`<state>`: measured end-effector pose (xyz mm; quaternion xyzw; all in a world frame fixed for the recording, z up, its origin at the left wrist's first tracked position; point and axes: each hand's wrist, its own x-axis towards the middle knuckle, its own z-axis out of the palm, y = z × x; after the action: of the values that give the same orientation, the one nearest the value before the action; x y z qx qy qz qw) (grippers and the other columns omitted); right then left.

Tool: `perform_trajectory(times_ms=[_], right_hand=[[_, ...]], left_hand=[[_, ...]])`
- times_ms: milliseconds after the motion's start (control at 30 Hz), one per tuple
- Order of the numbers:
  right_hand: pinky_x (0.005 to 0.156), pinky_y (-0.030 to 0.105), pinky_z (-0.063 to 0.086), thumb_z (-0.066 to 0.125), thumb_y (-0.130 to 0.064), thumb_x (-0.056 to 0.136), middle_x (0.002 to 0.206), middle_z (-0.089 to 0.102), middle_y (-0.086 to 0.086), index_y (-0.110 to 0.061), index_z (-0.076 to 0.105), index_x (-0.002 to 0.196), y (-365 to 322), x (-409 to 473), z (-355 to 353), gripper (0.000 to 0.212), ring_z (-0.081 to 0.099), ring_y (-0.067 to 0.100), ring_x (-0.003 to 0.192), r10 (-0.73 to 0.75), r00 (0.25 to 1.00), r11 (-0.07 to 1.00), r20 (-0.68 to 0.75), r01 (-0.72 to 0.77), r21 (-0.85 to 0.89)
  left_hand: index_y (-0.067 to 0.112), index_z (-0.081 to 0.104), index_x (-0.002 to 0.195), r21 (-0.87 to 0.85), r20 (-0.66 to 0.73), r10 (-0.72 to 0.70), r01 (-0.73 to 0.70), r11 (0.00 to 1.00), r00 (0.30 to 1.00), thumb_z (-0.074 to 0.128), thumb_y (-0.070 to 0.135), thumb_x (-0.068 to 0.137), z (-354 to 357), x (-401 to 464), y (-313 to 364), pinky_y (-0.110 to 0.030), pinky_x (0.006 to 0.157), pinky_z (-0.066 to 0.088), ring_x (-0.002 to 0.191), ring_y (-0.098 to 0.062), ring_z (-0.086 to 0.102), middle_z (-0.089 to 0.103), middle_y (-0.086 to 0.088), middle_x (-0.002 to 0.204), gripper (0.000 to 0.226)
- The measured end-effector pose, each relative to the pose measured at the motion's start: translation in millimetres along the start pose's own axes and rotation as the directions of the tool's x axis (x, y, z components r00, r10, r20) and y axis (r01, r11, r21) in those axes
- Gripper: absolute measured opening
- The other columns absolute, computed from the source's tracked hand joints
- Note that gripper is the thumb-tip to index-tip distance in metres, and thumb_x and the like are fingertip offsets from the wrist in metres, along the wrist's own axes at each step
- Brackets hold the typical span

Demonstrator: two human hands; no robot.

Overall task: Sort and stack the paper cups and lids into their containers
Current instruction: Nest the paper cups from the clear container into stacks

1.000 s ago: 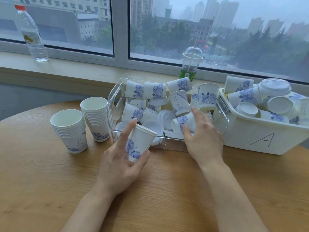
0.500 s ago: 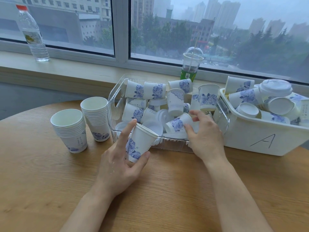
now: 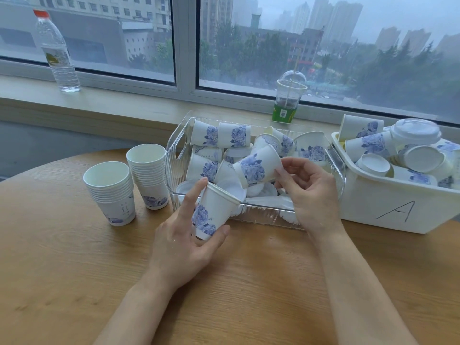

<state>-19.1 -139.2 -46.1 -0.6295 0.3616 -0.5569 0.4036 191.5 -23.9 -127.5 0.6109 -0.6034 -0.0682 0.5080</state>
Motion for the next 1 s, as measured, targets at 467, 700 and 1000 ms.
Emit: perform_trajectory(times_ms=[467, 700, 1000], right_hand=[[0.077, 0.026, 0.057, 0.070, -0.003, 0.097, 0.096, 0.078, -0.001, -0.015, 0.079, 0.100, -1.3, -13.1, 24.5, 0.015, 0.072, 0.013, 0.084, -0.040, 0.961, 0.999, 0.273, 0.036, 0.019], [0.085, 0.039, 0.059, 0.073, -0.009, 0.097, 0.105, 0.076, -0.002, -0.019, 0.082, 0.099, 5.0, -14.9, 29.7, 0.014, 0.072, 0.019, 0.098, -0.057, 0.943, 0.993, 0.328, 0.088, -0.081], [0.091, 0.052, 0.056, 0.075, -0.011, 0.096, 0.104, 0.077, -0.005, -0.018, 0.083, 0.099, 7.7, -17.0, 29.7, 0.011, 0.072, 0.018, 0.102, -0.003, 0.911, 0.990, 0.412, 0.061, -0.126]], left_hand=[[0.044, 0.030, 0.160, -0.003, -0.018, 0.036, -0.036, 0.999, 0.999, 0.070, 0.057, 0.086, -0.1, 0.5, -0.7, -0.040, 0.067, 0.062, 0.092, -0.013, 0.070, 0.061, 0.017, 0.140, 0.085], [0.045, 0.030, 0.159, -0.011, -0.029, 0.015, -0.015, 1.000, 0.999, 0.069, 0.058, 0.085, -0.9, 0.4, -0.3, -0.041, 0.066, 0.062, 0.084, -0.011, 0.068, 0.068, 0.011, 0.126, 0.086], [0.050, 0.026, 0.160, 0.000, -0.038, -0.010, 0.010, 1.000, 0.999, 0.063, 0.066, 0.087, -2.9, 0.3, 0.1, -0.033, 0.061, 0.055, 0.058, -0.003, 0.060, 0.070, 0.013, 0.088, 0.084]])
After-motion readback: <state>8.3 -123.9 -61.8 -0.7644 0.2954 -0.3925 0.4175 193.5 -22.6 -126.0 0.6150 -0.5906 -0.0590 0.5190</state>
